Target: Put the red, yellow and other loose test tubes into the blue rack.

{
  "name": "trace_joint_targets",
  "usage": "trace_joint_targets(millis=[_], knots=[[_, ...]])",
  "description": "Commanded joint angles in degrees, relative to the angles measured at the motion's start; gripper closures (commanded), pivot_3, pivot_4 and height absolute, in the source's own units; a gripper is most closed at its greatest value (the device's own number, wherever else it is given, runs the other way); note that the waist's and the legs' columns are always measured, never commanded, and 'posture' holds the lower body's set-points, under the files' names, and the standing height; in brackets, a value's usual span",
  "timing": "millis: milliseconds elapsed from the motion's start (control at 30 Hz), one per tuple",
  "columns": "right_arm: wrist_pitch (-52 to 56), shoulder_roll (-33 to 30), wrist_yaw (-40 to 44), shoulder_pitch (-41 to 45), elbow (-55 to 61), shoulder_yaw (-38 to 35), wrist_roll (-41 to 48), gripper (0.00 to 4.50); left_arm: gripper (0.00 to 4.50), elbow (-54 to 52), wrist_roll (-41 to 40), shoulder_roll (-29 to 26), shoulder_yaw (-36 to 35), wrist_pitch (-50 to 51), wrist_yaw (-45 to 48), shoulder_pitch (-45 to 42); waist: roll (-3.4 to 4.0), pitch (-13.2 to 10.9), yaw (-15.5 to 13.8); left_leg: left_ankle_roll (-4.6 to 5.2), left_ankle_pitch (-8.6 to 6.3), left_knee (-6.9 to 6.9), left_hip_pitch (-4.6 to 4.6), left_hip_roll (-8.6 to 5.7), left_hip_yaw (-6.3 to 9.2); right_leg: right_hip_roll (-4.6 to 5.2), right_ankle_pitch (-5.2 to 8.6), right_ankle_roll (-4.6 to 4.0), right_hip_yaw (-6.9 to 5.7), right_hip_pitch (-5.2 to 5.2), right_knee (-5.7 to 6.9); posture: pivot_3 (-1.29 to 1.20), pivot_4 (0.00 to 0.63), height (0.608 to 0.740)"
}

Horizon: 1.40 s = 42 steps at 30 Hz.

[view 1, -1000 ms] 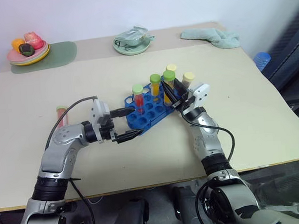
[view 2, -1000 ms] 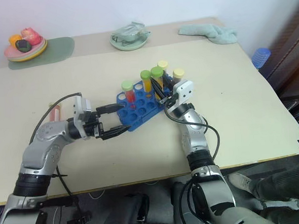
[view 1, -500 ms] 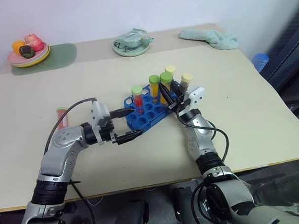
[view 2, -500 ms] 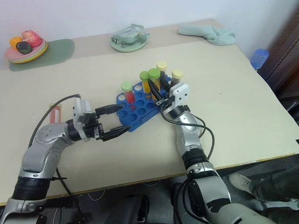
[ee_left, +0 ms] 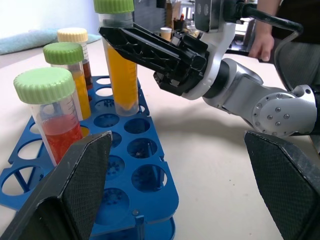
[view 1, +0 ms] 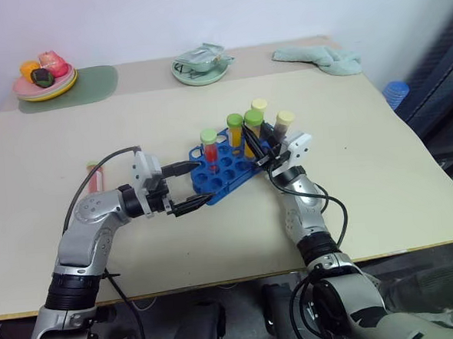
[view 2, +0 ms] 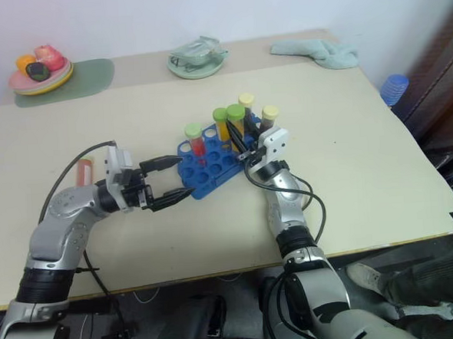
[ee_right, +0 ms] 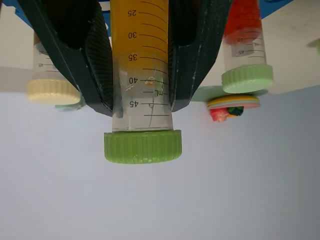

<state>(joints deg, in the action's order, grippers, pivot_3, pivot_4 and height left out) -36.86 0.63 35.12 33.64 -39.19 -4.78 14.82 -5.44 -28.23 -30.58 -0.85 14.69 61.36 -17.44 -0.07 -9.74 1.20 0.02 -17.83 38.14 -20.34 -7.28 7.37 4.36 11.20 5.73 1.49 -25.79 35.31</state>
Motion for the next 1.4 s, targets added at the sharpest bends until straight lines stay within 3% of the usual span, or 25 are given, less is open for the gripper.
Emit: trace_joint_targets(millis=[33, 1400], knots=[[0.8, -0.4, -0.8, -2.1, -0.1, -0.4, 0.1, 3.39, 0.16, -0.8, -0.8, -0.3, -1.0, -0.5, 0.2, -0.7, 0.00, 0.0, 0.0, 0.00, 0.00, 0.00, 0.00, 0.00, 0.00, 0.00, 0.00, 0.00, 0.00, 0.00, 0.00, 0.00, 0.150, 0.740], [2.0, 1.1, -1.3, -4.8, 0.3, 2.4, -1.6, 3.39, 0.16, -1.4, -1.1, -0.2, -1.0, 0.0, -0.2, -0.7, -0.03, 0.2, 0.0, 0.00, -0.01, -0.01, 0.10, 0.03, 0.00, -0.05, 0.00, 0.00, 0.00, 0.09, -0.02, 0.00, 0.150, 0.740]])
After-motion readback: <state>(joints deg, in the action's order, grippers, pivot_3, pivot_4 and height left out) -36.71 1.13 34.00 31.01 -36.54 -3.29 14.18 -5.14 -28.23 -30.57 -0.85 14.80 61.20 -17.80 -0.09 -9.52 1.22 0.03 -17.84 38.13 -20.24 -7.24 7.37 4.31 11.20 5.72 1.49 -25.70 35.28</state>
